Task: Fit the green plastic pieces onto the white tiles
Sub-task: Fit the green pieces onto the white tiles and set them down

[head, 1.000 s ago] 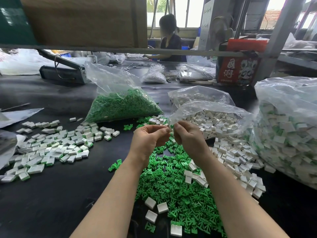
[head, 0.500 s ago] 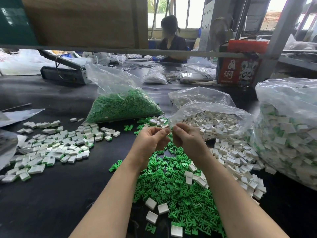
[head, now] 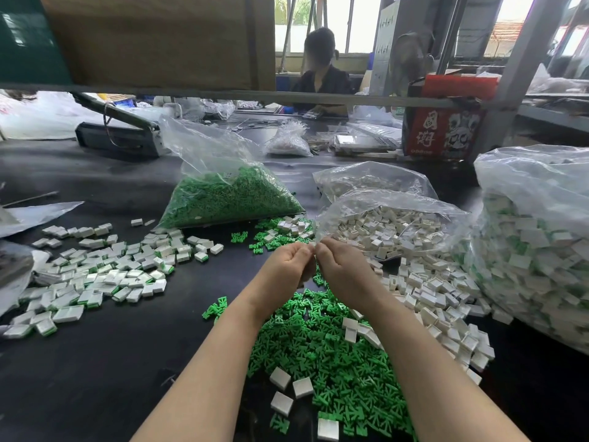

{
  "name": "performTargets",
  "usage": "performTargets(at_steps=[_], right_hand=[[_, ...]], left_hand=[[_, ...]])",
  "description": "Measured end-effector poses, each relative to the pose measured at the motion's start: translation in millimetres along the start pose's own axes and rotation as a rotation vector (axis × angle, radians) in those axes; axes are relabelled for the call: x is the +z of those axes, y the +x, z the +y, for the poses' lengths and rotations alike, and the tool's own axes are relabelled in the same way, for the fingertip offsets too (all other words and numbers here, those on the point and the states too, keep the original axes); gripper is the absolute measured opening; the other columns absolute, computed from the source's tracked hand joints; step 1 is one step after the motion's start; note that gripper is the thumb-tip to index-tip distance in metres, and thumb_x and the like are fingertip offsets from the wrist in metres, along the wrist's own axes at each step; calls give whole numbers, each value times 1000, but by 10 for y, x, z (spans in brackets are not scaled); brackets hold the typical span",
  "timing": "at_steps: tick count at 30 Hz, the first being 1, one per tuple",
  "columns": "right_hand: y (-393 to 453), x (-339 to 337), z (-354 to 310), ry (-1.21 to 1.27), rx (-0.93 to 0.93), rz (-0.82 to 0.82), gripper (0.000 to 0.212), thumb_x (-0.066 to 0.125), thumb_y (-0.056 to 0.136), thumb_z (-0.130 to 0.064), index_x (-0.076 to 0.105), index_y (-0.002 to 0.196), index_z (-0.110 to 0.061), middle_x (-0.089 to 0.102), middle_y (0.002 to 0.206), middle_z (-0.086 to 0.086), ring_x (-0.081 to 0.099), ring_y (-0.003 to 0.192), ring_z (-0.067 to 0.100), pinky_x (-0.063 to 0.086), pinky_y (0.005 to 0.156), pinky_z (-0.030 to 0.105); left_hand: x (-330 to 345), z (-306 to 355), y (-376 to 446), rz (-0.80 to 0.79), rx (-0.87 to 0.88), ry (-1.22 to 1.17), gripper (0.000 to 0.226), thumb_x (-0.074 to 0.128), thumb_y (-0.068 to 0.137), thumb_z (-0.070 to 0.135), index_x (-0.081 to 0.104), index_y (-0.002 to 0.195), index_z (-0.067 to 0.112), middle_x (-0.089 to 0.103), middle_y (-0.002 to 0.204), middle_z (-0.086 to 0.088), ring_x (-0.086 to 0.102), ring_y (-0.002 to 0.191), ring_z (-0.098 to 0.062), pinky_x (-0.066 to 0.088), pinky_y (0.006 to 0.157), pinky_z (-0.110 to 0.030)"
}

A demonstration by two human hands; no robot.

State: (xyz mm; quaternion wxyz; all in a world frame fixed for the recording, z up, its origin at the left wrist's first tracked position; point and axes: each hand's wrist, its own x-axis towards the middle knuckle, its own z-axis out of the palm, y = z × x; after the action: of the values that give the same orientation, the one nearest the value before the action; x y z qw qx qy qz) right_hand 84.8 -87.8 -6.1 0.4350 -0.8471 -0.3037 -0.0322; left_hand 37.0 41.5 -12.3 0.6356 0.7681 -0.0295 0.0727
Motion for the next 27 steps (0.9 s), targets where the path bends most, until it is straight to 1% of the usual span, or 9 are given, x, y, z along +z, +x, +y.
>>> performTargets(at_steps=[4,7,13,16,18,22,24,25,27], right_hand=[[-10,36,9,-50,0,12,33,40,102,-23,55,75,-11,58,70,3,53,68,21,43,66,41],[-21,32,-3,-56,-9,25,33,39,102,-24,53,74,-13,57,69,3,53,67,21,43,65,42],[-32,25,-3,-92,-23,-29,32,38,102,-22,56,82,-5,61,76,10,55,73,26,42,67,42],[-27,25,4,-90,-20,-53,31,38,103,-22,53,79,-10,60,74,7,54,72,23,41,67,41],[-24,26,13,-76,-19,-62,31,38,103,-22,53,78,-12,59,73,6,54,71,22,40,66,40],[-24,20,31,8,-19,-59,35,40,103,-22,48,69,-23,52,65,-4,46,61,12,36,60,34],[-17,19,37,53,-12,-80,36,41,103,-20,48,68,-22,50,64,-4,44,60,12,35,59,34],[-16,18,35,121,4,-94,35,41,104,-19,49,69,-19,49,63,-3,42,59,13,34,59,34],[-14,16,24,342,47,-116,37,40,104,-16,49,68,-16,44,58,-5,38,55,12,32,56,31]], left_hand=[[0,-35,9,-7,3,16,28,33,106,19,48,86,7,36,52,12,27,49,-8,24,47,-21],[-13,-56,11,-14,-2,-9,25,34,106,21,49,90,9,35,56,9,27,51,-8,24,48,-21],[-31,-89,-6,-49,-24,-22,24,33,106,21,46,90,9,35,55,14,28,51,-6,28,48,-15],[-52,-83,-20,-88,-14,-32,26,32,107,19,43,85,10,34,53,16,28,47,-2,29,47,-13],[-68,-79,-26,-102,-10,-49,29,31,107,18,42,80,14,34,54,16,28,47,-2,29,46,-12],[-99,-102,-16,-120,-22,-58,29,33,106,20,43,79,16,35,57,15,27,50,-5,28,48,-14],[-115,-116,-17,-127,-26,-70,27,34,106,21,44,81,15,36,57,14,27,51,-5,28,48,-15],[-120,-115,-18,-129,-23,-83,26,36,105,22,45,82,14,37,58,14,28,51,-5,29,48,-14],[-122,-98,-15,-121,-10,-114,23,39,102,26,48,88,10,38,59,12,30,52,-6,30,50,-15]])
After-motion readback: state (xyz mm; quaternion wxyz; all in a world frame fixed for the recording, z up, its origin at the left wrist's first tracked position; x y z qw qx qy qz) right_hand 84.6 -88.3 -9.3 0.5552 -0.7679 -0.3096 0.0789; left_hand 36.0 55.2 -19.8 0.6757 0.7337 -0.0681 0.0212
